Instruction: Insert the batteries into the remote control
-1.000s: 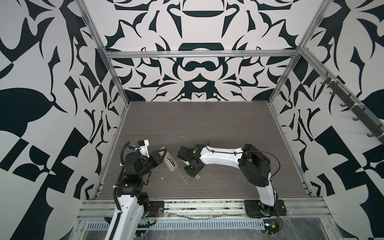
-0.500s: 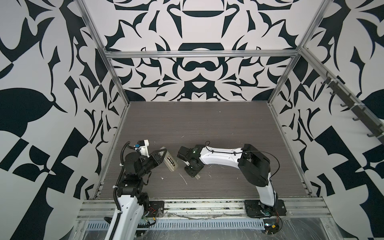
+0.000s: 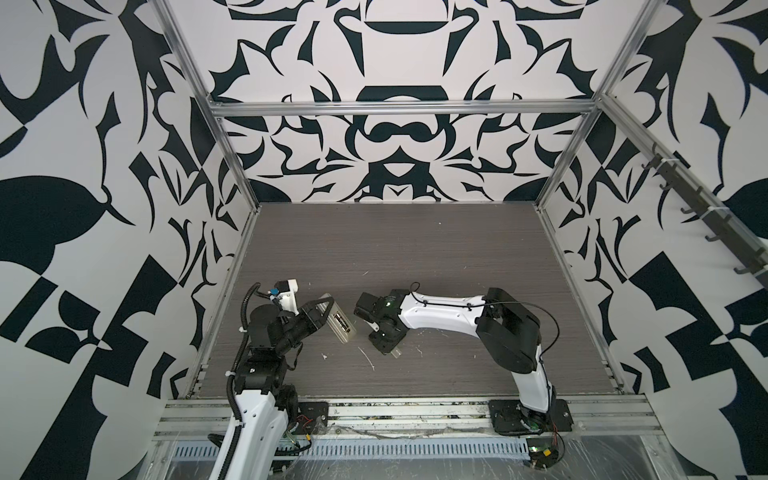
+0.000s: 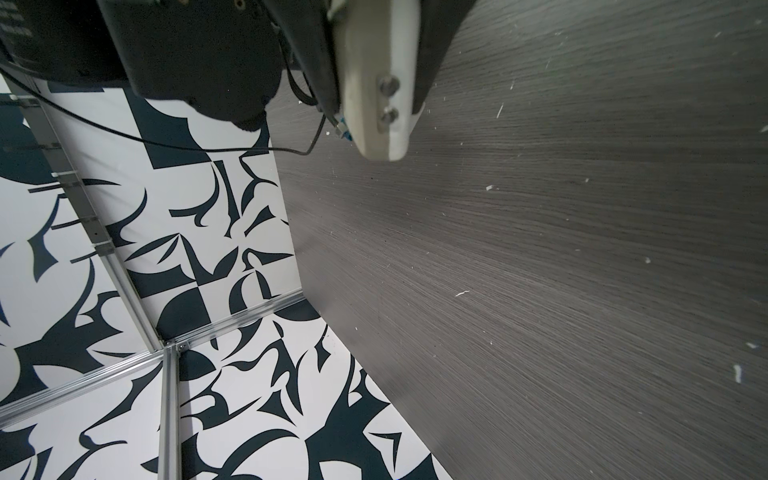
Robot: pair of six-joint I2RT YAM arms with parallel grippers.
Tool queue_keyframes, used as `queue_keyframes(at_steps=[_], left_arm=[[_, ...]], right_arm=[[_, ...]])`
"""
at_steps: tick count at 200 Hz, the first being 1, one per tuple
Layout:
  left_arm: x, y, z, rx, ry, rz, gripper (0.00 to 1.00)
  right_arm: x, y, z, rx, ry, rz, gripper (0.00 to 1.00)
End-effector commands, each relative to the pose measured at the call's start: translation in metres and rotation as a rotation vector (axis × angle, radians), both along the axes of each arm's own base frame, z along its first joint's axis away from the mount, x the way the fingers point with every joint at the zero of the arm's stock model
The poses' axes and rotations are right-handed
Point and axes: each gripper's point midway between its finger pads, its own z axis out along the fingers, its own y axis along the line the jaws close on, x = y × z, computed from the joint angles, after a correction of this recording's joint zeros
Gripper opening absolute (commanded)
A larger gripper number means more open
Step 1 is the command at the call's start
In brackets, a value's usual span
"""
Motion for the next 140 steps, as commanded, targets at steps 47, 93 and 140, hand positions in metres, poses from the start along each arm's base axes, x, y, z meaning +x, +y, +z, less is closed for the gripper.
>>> queue_keyframes(at_steps=[47, 93, 140], left_arm=[[-0.001, -0.001, 0.002, -0.005, -0.012, -0.007, 0.0], [0.002, -0.001, 0.004, -0.003, -0.017, -0.007, 0.0], [0.003, -0.001, 0.004, -0.003, -0.011, -0.011, 0.0]], right_arm=[[0.0, 0.005, 0.014, 0.049, -0.034, 0.006, 0.24], [0.003, 0.01, 0.026, 0.095, -0.063, 0.019, 0.23], [0.005, 0.009, 0.039, 0.138, -0.104, 0.027, 0.2]])
